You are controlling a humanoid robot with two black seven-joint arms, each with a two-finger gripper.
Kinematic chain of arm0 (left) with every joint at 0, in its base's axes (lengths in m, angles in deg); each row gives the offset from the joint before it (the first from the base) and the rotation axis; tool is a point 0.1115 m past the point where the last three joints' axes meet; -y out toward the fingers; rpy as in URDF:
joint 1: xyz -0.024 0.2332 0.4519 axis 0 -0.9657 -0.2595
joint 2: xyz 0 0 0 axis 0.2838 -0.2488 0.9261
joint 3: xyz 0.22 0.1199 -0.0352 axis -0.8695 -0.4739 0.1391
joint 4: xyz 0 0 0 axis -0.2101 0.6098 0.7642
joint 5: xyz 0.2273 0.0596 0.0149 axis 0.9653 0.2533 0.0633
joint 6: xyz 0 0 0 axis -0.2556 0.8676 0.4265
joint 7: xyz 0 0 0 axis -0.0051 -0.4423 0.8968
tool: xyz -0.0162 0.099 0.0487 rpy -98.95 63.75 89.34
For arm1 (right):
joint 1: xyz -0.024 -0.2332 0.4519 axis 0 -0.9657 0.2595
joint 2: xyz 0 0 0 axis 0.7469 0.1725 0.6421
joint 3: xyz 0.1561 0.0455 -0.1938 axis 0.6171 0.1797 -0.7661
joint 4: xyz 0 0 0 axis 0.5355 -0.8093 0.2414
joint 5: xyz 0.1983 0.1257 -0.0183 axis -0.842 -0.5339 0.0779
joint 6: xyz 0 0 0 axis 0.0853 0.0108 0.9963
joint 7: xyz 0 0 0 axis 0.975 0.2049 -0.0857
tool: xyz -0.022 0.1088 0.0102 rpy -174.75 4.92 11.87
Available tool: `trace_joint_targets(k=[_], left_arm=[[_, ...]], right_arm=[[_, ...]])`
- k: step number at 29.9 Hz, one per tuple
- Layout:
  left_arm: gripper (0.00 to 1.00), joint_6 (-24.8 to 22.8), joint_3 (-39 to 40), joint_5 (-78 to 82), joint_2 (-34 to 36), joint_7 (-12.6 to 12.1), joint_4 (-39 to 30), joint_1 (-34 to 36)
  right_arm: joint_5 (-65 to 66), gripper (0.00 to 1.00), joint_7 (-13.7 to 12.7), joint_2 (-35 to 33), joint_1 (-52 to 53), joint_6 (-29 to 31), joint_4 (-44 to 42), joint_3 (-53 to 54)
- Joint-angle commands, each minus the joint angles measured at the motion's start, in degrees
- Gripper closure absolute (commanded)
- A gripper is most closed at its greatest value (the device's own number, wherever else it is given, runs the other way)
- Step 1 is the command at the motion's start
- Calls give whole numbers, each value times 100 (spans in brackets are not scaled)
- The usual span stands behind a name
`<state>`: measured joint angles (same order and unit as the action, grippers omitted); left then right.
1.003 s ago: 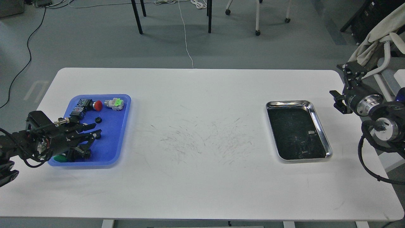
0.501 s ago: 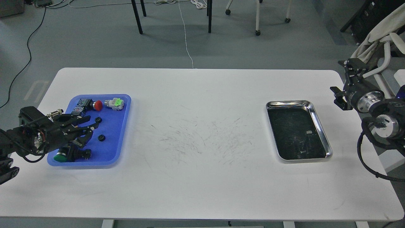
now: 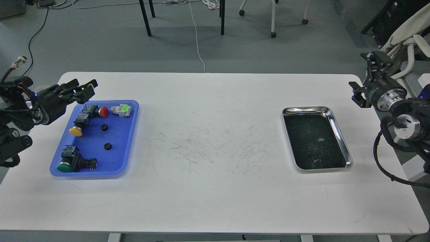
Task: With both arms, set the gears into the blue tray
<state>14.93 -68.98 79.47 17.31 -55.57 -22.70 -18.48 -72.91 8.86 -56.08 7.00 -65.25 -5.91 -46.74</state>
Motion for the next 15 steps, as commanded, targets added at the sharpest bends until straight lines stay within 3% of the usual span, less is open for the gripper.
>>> trace_joint_targets(k=[1, 8, 15], left_arm=[[15, -715, 643, -521, -76, 2, 0, 34], [13, -1621, 1594, -1900, -445, 2, 9, 69], [13, -2211, 1717, -3878, -568, 2, 62, 236]], right_arm=[[-10, 3, -9, 38, 11, 1, 30, 0], [-10, 3, -18, 38, 28, -17, 144, 9], [-10, 3, -9, 46, 19, -17, 153, 17]])
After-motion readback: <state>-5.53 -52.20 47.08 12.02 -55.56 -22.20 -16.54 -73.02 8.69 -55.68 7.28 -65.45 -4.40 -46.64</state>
